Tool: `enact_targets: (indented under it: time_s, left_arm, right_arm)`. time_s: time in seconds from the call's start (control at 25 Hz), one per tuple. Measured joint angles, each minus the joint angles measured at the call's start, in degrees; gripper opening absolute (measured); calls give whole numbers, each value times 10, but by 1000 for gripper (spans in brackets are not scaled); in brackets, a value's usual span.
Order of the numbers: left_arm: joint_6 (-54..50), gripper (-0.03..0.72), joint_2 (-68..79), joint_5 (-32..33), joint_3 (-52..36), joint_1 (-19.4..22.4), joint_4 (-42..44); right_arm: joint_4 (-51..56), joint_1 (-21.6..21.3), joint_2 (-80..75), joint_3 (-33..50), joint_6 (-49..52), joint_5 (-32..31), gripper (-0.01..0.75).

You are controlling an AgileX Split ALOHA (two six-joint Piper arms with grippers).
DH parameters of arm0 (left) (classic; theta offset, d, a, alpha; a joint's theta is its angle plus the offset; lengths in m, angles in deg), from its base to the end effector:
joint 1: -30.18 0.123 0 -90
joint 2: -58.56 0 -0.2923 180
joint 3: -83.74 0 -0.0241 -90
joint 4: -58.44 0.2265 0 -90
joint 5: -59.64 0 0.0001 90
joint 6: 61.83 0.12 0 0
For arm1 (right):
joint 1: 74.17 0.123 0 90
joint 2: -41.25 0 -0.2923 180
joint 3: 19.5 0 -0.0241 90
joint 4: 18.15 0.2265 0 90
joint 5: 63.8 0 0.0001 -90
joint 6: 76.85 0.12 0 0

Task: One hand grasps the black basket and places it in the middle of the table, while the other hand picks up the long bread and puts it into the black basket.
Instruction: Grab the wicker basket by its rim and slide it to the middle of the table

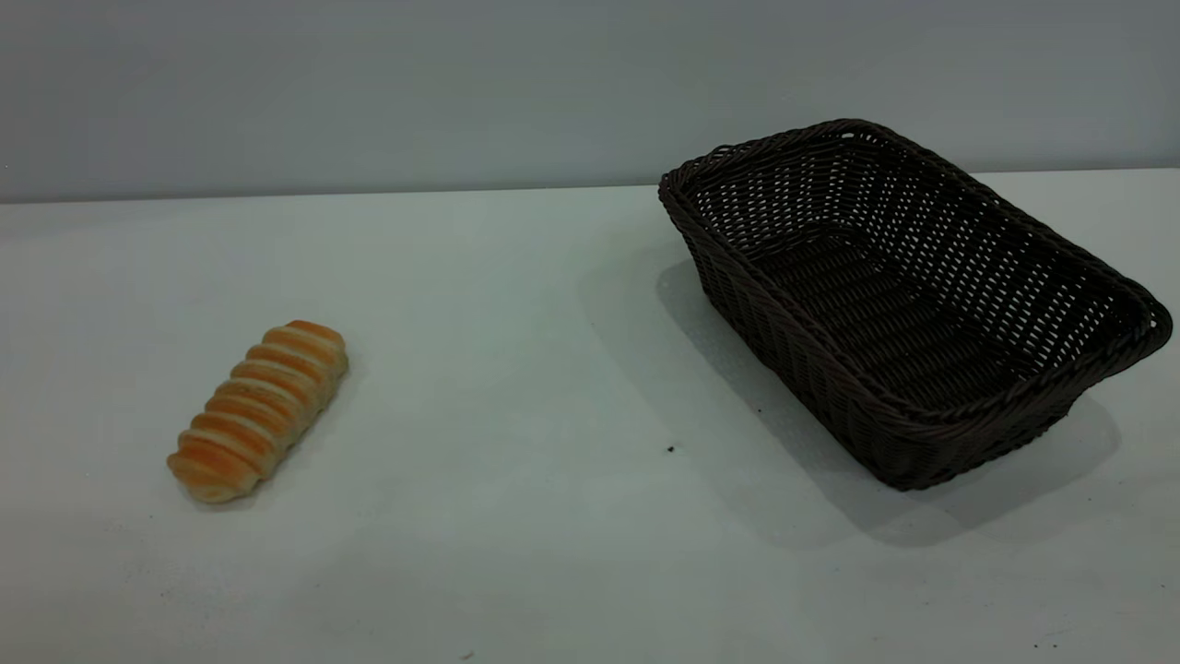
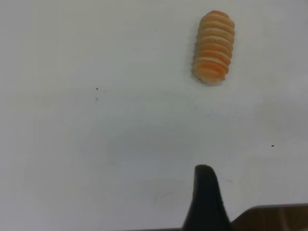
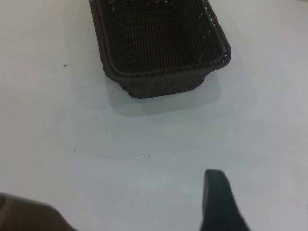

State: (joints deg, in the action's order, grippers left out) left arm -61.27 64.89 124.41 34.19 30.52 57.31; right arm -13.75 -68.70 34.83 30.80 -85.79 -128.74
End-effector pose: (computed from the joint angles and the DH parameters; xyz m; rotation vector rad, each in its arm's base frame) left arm -0.0133 -0.0022 0.2410 0.0059 2.1056 -0.0144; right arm -0.0132 0.0071 0.2373 -0.2727 2.1037 0.0572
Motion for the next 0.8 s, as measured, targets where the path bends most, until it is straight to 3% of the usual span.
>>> enact_targets:
  time_s: [0.8]
  left_arm:
    - [0, 567, 14, -7, 3, 0, 0]
  right_arm:
    - [40, 0, 0, 0, -2, 0, 452]
